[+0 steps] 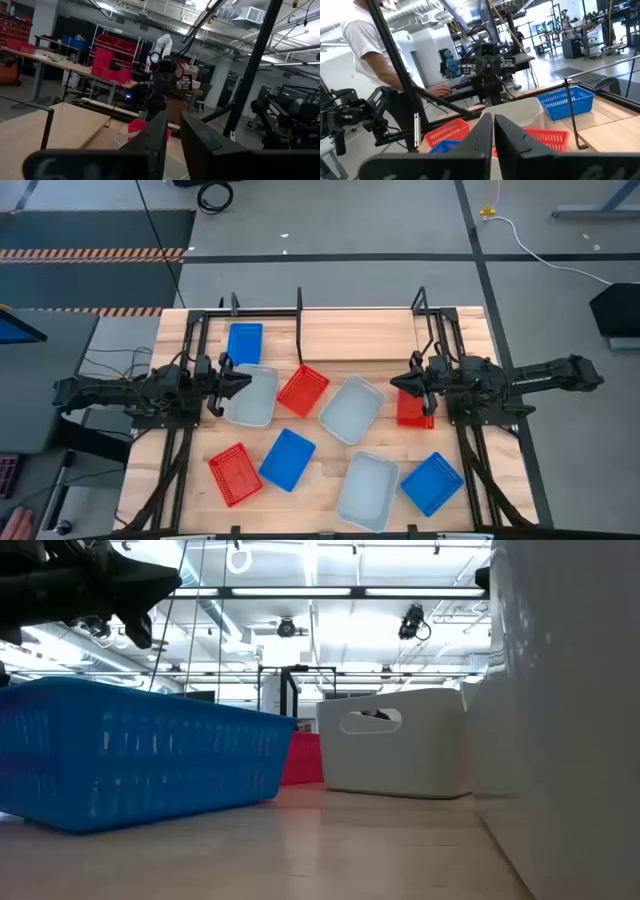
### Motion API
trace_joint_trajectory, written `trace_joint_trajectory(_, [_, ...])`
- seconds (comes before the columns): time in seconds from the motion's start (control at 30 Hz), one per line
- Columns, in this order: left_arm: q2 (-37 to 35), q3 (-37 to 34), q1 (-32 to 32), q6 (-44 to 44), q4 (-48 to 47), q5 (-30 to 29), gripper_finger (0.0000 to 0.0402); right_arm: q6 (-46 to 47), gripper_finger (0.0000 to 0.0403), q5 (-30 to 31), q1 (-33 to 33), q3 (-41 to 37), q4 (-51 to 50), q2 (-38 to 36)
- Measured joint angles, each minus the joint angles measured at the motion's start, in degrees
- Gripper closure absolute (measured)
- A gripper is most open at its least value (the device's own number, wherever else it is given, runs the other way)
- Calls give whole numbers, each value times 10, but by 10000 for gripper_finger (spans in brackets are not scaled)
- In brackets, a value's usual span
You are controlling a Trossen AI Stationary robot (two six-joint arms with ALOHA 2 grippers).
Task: Stack baskets on shelf by color
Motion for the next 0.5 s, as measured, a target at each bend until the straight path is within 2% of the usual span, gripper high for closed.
trace_joint_trajectory(0.5, [0,0,0,0,0,0,343,0,380,0,0,0,0,0])
